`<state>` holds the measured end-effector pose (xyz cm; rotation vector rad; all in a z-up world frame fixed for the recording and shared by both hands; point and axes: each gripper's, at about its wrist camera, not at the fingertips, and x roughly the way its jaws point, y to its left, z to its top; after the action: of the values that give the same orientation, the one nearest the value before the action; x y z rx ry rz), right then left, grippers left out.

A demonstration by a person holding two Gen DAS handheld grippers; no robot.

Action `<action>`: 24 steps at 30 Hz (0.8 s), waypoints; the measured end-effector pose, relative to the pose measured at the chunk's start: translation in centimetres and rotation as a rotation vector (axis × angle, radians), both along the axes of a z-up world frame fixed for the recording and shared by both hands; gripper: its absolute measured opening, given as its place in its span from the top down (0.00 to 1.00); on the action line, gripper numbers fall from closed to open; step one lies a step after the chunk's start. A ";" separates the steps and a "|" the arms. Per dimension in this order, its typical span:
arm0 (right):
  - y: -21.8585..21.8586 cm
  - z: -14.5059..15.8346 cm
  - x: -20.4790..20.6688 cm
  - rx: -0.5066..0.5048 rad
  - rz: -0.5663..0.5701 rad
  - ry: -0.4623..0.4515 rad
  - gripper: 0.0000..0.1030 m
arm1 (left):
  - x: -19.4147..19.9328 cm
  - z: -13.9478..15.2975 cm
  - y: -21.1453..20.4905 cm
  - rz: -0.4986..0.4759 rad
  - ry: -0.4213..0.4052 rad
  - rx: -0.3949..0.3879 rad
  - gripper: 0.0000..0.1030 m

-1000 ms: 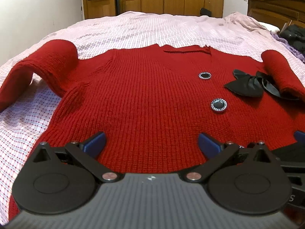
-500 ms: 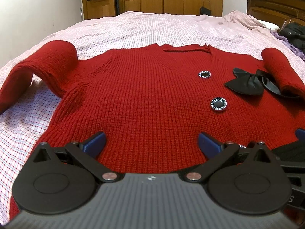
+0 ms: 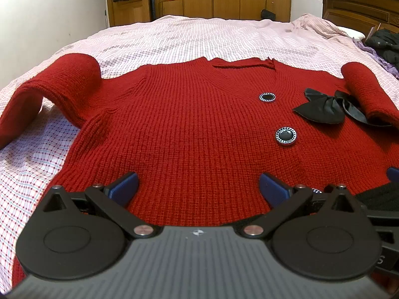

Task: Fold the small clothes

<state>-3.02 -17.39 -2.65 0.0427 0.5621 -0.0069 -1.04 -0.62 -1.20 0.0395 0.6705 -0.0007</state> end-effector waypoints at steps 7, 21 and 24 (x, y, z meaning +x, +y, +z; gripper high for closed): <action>-0.1 0.2 0.2 0.003 0.011 0.022 0.00 | 0.1 0.1 0.1 -0.005 0.012 -0.003 0.00; -4.9 4.2 -1.8 0.104 -0.005 0.004 0.00 | 0.5 1.8 1.1 -0.043 0.085 -0.048 0.00; -7.5 4.9 -2.3 0.164 -0.051 -0.008 0.00 | 0.5 2.3 1.1 -0.044 0.103 -0.054 0.00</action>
<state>-5.35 -24.85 2.29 0.2161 0.5527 -0.0100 -0.58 0.45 1.13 0.0020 0.7724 -0.0638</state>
